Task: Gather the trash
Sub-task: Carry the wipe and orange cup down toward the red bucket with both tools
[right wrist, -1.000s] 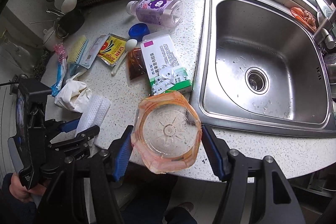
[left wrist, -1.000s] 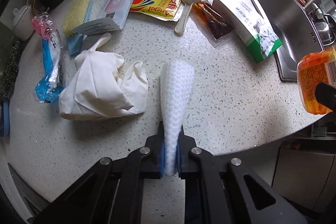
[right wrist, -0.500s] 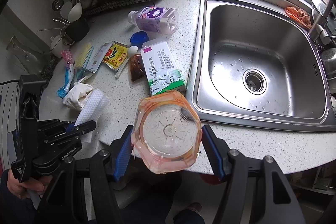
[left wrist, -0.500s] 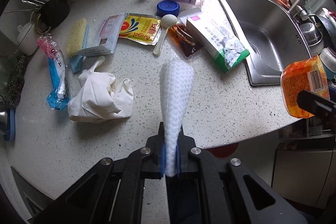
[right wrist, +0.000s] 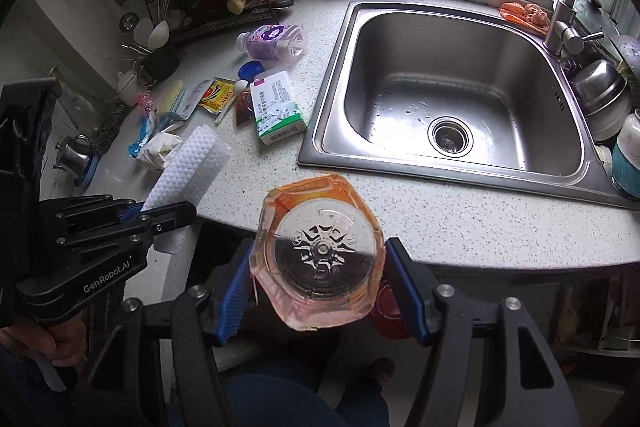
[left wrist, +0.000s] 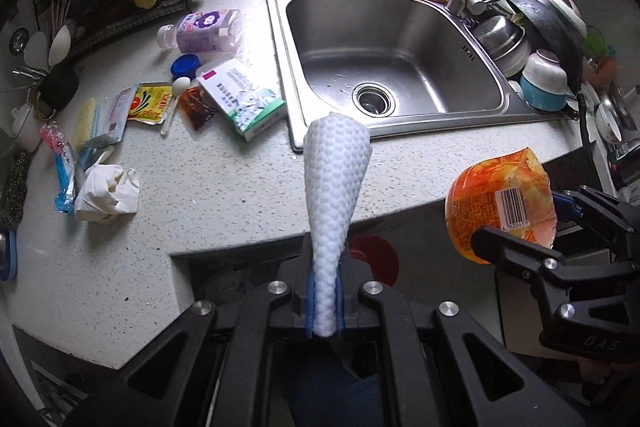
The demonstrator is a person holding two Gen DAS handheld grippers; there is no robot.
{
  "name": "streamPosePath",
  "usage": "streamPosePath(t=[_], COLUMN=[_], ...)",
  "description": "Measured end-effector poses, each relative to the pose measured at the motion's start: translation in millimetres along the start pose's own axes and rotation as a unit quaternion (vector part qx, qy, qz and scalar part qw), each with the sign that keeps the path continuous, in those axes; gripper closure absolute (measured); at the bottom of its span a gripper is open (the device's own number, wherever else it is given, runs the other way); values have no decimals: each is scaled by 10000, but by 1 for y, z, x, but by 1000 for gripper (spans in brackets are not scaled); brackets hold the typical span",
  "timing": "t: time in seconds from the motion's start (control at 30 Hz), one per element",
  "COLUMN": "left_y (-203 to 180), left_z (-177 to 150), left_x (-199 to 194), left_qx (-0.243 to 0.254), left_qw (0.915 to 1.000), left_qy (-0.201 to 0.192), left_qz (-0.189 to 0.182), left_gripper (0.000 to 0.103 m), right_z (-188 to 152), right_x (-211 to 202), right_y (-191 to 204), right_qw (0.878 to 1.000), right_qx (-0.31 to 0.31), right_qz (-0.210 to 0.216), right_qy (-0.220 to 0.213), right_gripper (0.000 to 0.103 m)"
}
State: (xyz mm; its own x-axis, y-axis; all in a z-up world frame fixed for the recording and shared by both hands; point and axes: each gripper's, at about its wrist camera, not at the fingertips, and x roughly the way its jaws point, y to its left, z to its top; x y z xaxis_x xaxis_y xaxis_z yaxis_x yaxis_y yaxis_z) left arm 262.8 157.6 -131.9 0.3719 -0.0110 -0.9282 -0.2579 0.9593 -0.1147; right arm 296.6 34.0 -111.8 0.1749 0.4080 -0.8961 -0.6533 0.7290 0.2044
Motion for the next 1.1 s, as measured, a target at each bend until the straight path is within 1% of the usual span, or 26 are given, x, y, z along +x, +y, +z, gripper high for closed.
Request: streamPosePath(t=[0.1, 0.23, 0.33, 0.43, 0.53, 0.6, 0.73, 0.9, 1.0, 1.07, 1.1], left_y=[-37, -82, -110, -128, -139, -145, -149, -153, -150, -151, -152], left_z=[-12, -35, -54, -70, -88, -100, -120, -138, -144, -146, -147], left_x=[4, 18, 35, 70, 112, 141, 203, 276, 312, 330, 337], left_qx=[121, 193, 218, 245, 214, 271, 248, 418, 405, 443, 490], left_qw=[9999, 9996, 9991, 9980, 9966, 9951, 9916, 9874, 9866, 9863, 9860], left_qy=[51, 188, 342, 589, 785, 939, 1229, 1442, 1489, 1487, 1490], left_qz=[-98, -97, -96, -21, -136, -144, -324, -494, -537, -552, -558], left_gripper=[96, 96, 96, 96, 96, 96, 96, 96, 96, 96, 96], right_z=[-26, -61, -85, -109, -134, -149, -171, -186, -200, -211, -224], right_x=[-16, -24, -17, 1, 27, 48, 91, 143, 164, 174, 175], right_y=[-22, -56, -76, -98, -123, -138, -161, -172, -177, -182, -191], right_qw=[10000, 9995, 9991, 9981, 9958, 9942, 9910, 9909, 9914, 9909, 9907], right_qx=[97, 311, 375, 513, 741, 841, 1060, 1035, 984, 1032, 1074], right_qz=[-7, -52, -158, -234, -223, -260, -266, -419, -618, -636, -621], right_qy=[-20, -8, 90, 250, 498, 613, 778, 758, 603, 577, 559], right_gripper=[42, 42, 42, 42, 42, 42, 42, 42, 42, 42, 42])
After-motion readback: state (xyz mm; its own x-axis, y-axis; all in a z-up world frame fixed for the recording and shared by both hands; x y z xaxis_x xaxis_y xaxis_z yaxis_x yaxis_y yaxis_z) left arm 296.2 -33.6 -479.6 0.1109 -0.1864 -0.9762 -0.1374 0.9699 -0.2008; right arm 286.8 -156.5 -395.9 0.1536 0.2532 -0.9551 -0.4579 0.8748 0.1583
